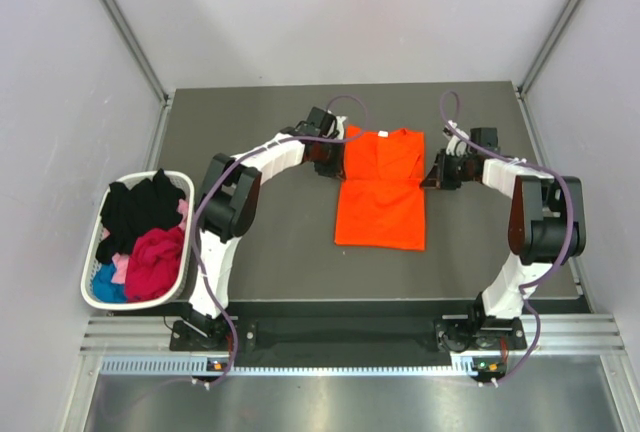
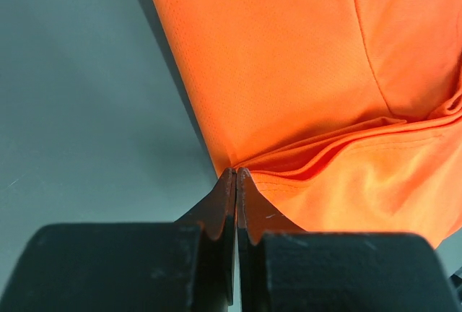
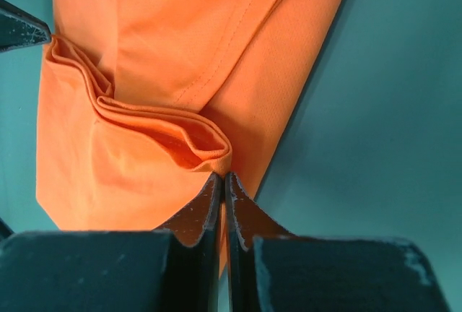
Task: Fold and stack the t-shirts
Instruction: Fold the tshirt
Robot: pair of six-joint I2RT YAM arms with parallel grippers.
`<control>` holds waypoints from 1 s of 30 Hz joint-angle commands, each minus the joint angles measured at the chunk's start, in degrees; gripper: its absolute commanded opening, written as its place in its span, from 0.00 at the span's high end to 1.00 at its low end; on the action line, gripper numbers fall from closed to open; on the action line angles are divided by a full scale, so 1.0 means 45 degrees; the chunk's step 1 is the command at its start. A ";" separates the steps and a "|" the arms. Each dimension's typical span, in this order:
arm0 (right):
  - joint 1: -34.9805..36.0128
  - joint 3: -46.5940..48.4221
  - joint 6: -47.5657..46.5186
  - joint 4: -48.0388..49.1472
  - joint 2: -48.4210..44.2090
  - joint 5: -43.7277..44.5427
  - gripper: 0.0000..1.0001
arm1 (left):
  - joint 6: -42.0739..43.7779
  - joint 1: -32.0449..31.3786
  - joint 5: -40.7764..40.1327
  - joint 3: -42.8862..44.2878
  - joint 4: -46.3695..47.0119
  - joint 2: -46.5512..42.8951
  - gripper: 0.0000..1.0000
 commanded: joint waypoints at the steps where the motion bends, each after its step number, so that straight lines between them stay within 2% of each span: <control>1: -0.0278 0.0271 -0.0105 0.0817 0.0112 0.0155 1.00 | -0.0204 0.0075 -0.0064 0.0414 0.0650 0.0087 1.00; 13: -0.0474 0.0271 0.0110 0.0798 0.0463 0.0410 1.00 | -0.0752 0.0134 -0.0553 0.0570 0.1022 0.0458 1.00; 17: -0.0493 0.0466 0.0188 0.0642 0.0620 0.0429 0.95 | -0.0732 0.0134 -0.0552 0.0492 0.1159 0.0342 1.00; 19: -0.0493 0.0641 0.0227 0.0506 0.0620 0.0526 0.88 | -0.0790 0.0134 -0.0805 0.0492 0.1062 0.0244 0.95; 21: -0.0493 0.0759 0.0383 0.0194 0.0484 0.0857 0.82 | -0.0907 0.0153 -0.1485 0.0648 0.0596 0.0166 0.82; 22: -0.0493 0.0934 0.0422 -0.0001 0.0425 0.1013 0.75 | -0.0966 0.0153 -0.1838 0.0726 0.0457 0.0030 0.79; 25: -0.0513 0.0994 0.0870 -0.0859 -0.0101 0.1580 0.67 | -0.1259 0.0173 -0.2914 0.0863 0.0067 -0.0496 0.73; 30: -0.0474 0.0566 0.2159 -0.1759 -0.1583 0.1991 0.66 | -0.1435 0.0134 -0.3560 0.0786 -0.0618 -0.1919 0.69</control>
